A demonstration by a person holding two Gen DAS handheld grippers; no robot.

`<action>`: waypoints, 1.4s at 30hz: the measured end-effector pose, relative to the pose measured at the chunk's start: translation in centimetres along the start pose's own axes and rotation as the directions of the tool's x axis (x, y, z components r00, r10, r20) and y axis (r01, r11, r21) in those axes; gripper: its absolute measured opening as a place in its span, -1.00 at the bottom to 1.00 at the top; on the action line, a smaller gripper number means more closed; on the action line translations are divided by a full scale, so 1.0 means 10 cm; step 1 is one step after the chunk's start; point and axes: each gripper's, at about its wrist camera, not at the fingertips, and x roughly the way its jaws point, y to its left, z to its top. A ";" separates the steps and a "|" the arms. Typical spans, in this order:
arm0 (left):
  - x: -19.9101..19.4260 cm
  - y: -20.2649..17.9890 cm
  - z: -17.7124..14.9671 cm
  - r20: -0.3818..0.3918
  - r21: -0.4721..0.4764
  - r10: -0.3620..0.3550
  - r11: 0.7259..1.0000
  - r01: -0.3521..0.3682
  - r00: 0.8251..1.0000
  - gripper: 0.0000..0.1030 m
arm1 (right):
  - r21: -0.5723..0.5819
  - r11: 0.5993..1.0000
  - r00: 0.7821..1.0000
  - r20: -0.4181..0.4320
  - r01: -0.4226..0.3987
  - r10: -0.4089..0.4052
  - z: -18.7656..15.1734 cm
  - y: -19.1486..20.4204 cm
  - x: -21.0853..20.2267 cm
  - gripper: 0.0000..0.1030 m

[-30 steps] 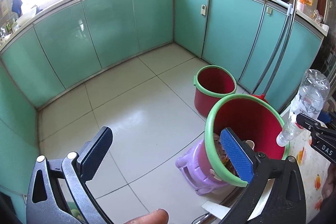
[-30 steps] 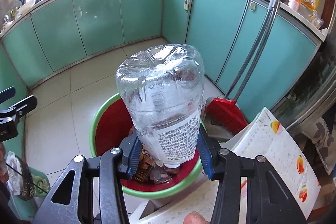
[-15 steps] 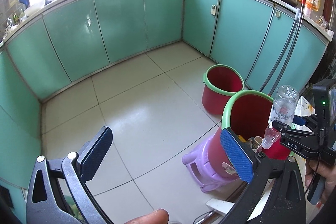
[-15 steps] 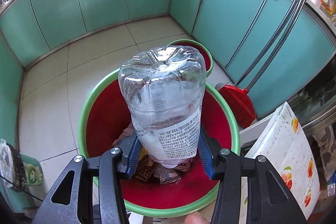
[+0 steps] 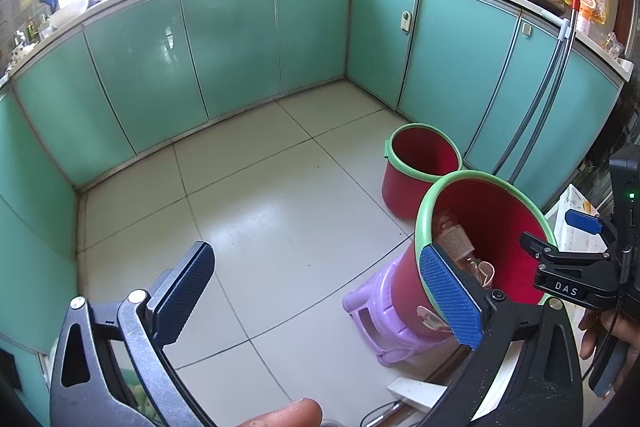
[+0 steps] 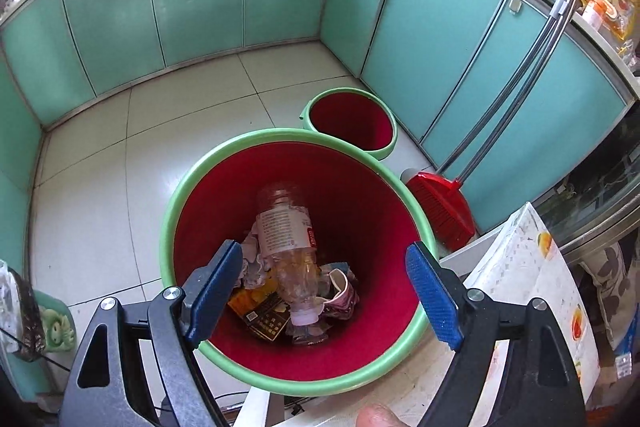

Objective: Collect trash

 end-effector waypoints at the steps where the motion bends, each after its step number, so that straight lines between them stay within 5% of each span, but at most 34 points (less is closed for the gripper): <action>1: -0.03 -0.03 0.00 0.005 0.004 -0.005 1.000 0.005 1.000 1.00 | 0.006 1.000 1.000 0.012 0.000 0.000 -0.01 -0.02 -0.08 0.63; 12: -0.61 -0.67 0.06 0.093 0.119 -0.106 0.988 0.095 0.990 1.00 | 0.114 0.992 0.989 0.133 0.049 -0.065 -0.40 -0.44 -1.22 0.64; 22: -1.21 -1.46 0.00 0.169 0.290 -0.243 0.939 0.187 0.955 1.00 | 0.257 0.958 0.965 0.194 0.124 -0.177 -1.03 -1.05 -2.20 0.64; 37: -2.05 -2.18 -0.32 0.256 0.385 -0.385 0.882 0.272 0.887 1.00 | 0.397 0.896 0.891 0.309 0.197 -0.333 -1.86 -1.65 -3.52 0.64; 42: -2.14 -2.30 -0.42 0.259 0.400 -0.398 0.873 0.278 0.880 1.00 | 0.433 0.877 0.862 0.344 0.206 -0.373 -2.08 -1.73 -3.83 0.67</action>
